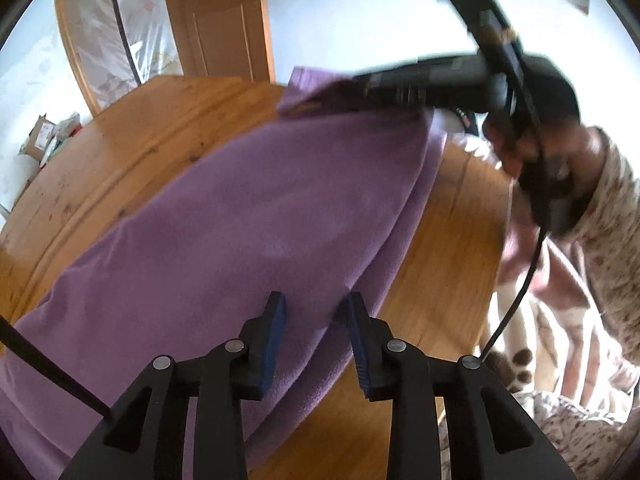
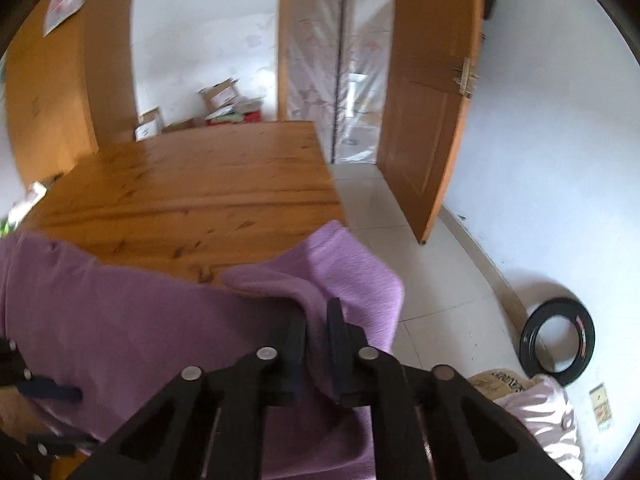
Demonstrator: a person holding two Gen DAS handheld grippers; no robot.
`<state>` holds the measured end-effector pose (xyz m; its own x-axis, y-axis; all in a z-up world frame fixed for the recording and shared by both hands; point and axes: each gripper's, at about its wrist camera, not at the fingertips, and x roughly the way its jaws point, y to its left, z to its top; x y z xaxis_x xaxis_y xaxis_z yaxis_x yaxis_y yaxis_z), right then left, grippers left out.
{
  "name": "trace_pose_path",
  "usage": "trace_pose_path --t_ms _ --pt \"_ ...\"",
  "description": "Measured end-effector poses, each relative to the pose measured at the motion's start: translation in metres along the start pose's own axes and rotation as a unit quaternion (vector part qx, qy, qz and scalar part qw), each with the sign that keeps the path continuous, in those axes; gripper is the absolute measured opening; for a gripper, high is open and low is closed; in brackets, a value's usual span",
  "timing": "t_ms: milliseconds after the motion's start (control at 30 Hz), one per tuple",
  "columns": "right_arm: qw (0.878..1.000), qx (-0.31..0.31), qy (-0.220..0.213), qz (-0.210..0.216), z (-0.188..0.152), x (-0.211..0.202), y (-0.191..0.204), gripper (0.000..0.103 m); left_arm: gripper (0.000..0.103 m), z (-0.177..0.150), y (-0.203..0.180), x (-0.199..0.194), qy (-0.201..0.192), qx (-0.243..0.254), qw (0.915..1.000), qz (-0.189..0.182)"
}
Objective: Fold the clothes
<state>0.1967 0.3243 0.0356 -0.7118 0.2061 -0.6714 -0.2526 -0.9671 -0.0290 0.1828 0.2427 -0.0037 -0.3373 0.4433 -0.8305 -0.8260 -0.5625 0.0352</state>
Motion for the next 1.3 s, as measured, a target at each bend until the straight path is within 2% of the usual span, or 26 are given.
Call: trace_pose_path --t_ms 167,300,400,567,700,800,967,1100,1200,1300 --pt "0.997 0.075 -0.033 0.005 0.005 -0.016 -0.037 0.003 0.034 -0.001 0.002 0.0 0.0 -0.008 1.0 -0.003" --pt "0.988 0.147 -0.052 0.013 0.0 -0.031 -0.077 0.003 0.033 -0.001 0.004 -0.001 -0.002 -0.016 0.9998 -0.008" --pt "0.98 0.192 -0.043 0.022 -0.013 -0.03 -0.1 0.003 0.028 -0.001 0.005 -0.001 -0.005 -0.016 0.9998 -0.005" --pt "0.966 0.253 -0.01 0.043 -0.047 -0.013 -0.122 0.003 0.007 0.001 0.012 -0.001 -0.01 -0.024 0.9996 -0.004" --pt "0.955 0.289 -0.007 0.064 -0.06 -0.01 -0.132 0.003 0.004 0.002 0.015 -0.007 -0.025 -0.033 0.9991 -0.011" --pt "0.954 0.291 -0.015 0.072 -0.053 -0.012 -0.137 0.003 0.004 0.007 0.017 -0.019 -0.048 -0.034 0.9982 -0.005" --pt "0.957 0.268 -0.066 0.093 -0.017 -0.03 -0.135 0.003 0.004 0.025 0.023 -0.046 -0.091 -0.041 0.9949 0.011" --pt "0.953 0.256 -0.112 0.117 0.005 -0.048 -0.132 0.003 0.004 0.029 0.026 -0.067 -0.123 -0.049 0.991 0.02" --pt "0.954 0.259 -0.103 0.113 0.0 -0.044 -0.134 0.003 0.004 0.03 0.022 -0.071 -0.128 -0.05 0.9904 0.018" --pt "0.952 0.278 -0.069 0.106 -0.022 -0.031 -0.14 0.003 0.004 0.023 0.012 -0.055 -0.102 -0.048 0.9936 -0.005"
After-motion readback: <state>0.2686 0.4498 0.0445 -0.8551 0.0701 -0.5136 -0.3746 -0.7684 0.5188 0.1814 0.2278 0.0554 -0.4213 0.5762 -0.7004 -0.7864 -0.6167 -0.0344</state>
